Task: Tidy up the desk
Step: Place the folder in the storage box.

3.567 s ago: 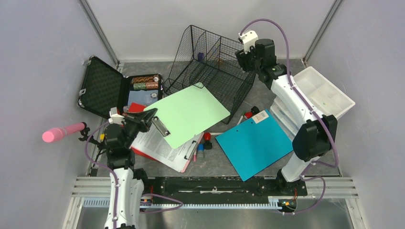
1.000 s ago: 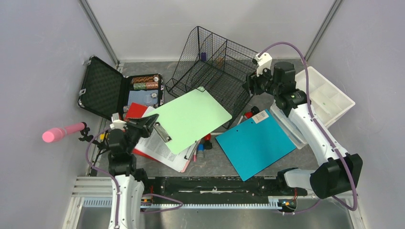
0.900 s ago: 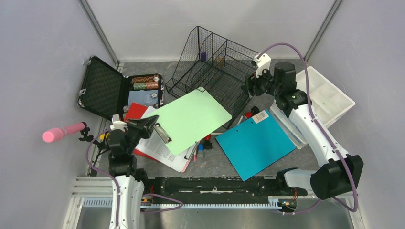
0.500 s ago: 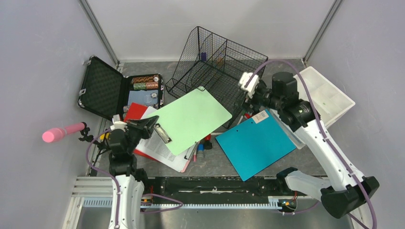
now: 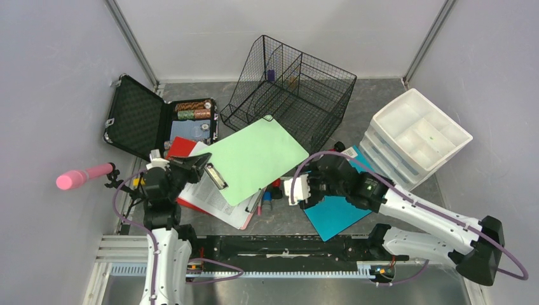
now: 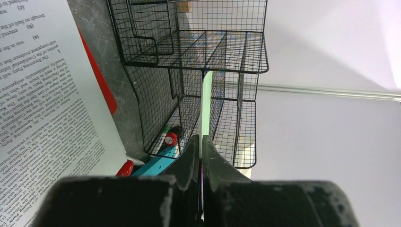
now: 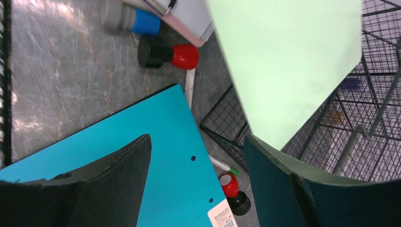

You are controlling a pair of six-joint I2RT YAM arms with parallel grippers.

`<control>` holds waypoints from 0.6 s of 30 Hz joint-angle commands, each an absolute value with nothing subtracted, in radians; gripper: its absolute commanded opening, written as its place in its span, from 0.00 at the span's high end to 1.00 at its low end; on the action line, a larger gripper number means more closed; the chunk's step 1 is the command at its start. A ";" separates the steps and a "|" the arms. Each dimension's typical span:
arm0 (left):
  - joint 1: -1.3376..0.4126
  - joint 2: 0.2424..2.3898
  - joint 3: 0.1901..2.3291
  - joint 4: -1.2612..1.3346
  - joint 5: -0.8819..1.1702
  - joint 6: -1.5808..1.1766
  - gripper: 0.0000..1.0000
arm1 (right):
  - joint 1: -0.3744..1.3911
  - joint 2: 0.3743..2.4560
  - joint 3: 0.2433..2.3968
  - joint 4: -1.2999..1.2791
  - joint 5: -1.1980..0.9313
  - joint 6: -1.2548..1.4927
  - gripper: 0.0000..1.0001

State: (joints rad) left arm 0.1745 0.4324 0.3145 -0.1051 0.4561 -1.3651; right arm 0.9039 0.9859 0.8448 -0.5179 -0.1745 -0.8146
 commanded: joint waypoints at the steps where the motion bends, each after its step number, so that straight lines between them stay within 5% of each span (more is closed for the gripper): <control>1: 0.193 0.438 0.373 -0.083 0.420 -1.311 0.98 | 0.994 0.981 0.765 -0.336 0.076 -0.907 0.23; 18: 0.201 0.474 0.370 -0.087 0.442 -1.278 0.98 | 1.108 1.008 0.541 0.130 0.288 -1.057 0.36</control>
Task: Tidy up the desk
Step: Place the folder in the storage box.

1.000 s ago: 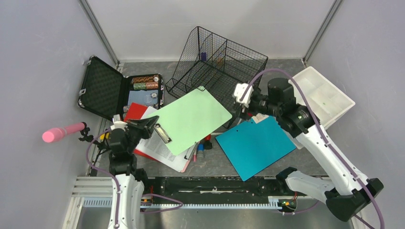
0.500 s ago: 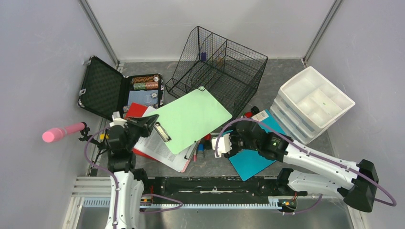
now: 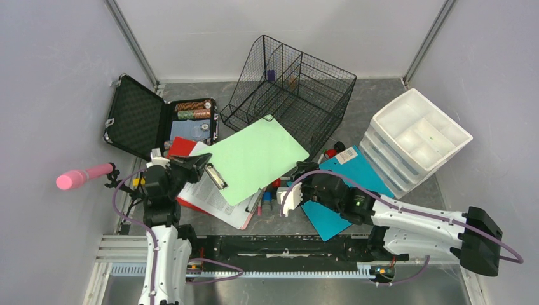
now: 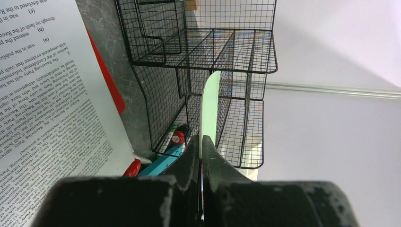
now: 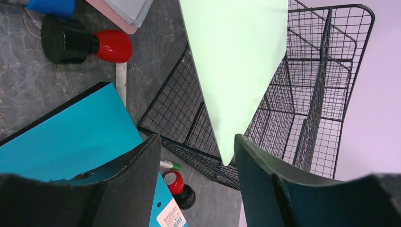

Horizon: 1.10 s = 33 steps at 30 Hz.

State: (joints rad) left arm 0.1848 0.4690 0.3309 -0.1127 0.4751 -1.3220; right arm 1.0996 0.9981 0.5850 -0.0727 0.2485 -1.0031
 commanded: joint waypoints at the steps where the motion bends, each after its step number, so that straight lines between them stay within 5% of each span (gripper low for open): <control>1: 0.201 0.475 0.371 -0.087 0.443 -1.278 0.98 | 1.108 1.016 0.528 0.160 0.288 -1.066 0.37; 7: 0.201 0.472 0.364 -0.087 0.460 -1.270 0.98 | 1.108 1.070 0.480 0.360 0.339 -1.099 0.52; 13: 0.201 0.436 0.335 -0.077 0.495 -1.241 0.98 | 1.107 1.096 0.469 0.418 0.360 -1.106 0.86; 17: 0.201 0.401 0.337 -0.107 0.510 -1.209 0.98 | 1.108 1.110 0.457 0.451 0.374 -1.116 0.99; 33: 0.201 0.276 0.294 -0.282 0.570 -1.110 0.98 | 1.108 1.184 0.423 0.579 0.458 -1.184 1.00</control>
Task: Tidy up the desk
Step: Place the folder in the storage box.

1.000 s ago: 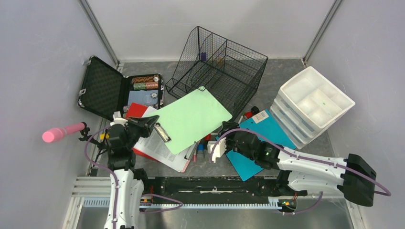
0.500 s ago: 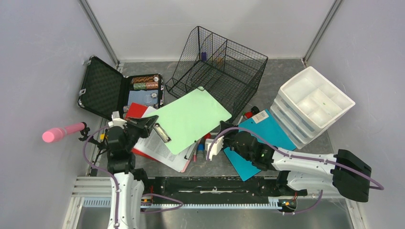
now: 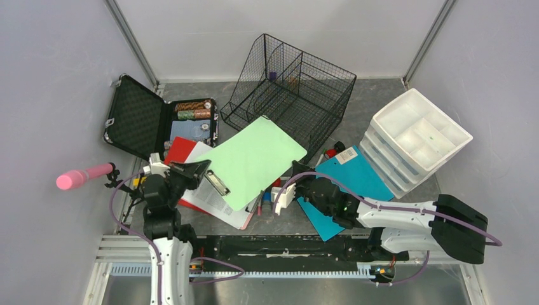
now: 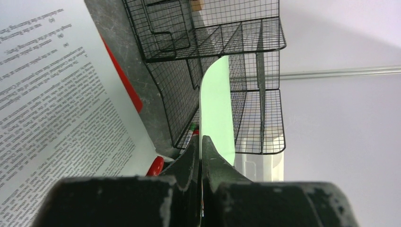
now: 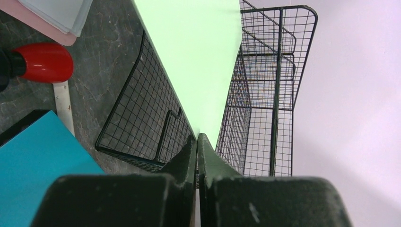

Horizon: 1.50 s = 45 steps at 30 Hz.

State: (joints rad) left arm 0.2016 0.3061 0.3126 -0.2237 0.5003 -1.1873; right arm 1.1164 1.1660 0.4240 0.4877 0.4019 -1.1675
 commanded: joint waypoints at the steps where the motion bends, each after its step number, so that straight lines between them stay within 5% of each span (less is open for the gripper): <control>1: 0.201 0.268 0.293 -0.291 0.571 -1.104 0.98 | 1.107 1.187 0.423 0.581 0.458 -1.185 1.00; 30: 0.201 0.230 0.322 -0.400 0.639 -0.973 0.98 | 1.151 1.281 0.527 0.564 0.583 -1.319 1.00; 45: 0.201 0.281 0.425 -0.335 0.632 -1.024 0.98 | 1.144 1.254 0.708 0.267 0.523 -1.152 1.00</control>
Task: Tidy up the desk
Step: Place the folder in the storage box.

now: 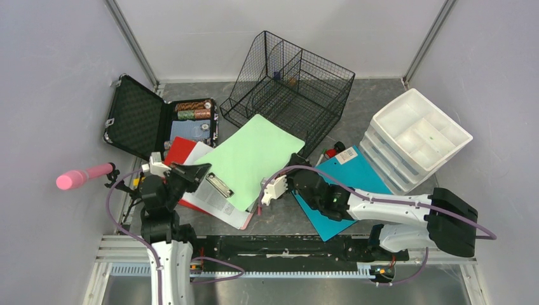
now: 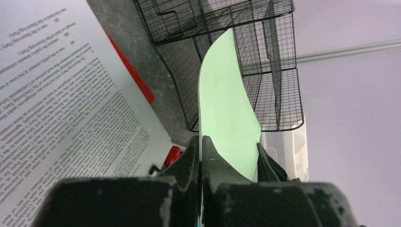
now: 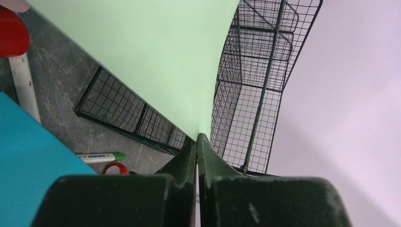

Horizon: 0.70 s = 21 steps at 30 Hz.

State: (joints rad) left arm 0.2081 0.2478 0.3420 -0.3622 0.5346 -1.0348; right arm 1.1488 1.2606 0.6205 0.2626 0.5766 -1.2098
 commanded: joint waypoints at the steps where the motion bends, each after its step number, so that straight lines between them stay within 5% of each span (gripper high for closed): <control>1: 0.201 0.293 0.442 -0.333 0.629 -1.019 0.98 | 1.142 1.254 0.711 0.256 0.520 -1.150 1.00; 8: 0.201 0.360 0.505 -0.284 0.616 -1.024 0.98 | 1.085 1.234 0.768 0.127 0.436 -1.068 1.00; 21: 0.201 0.392 0.518 -0.284 0.657 -0.974 0.98 | 1.082 1.336 0.750 0.276 0.520 -1.012 1.00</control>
State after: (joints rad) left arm 0.2081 0.3927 0.4850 -0.3233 0.5598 -1.0328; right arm 1.0863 1.2934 0.7094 0.1509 0.5011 -1.0519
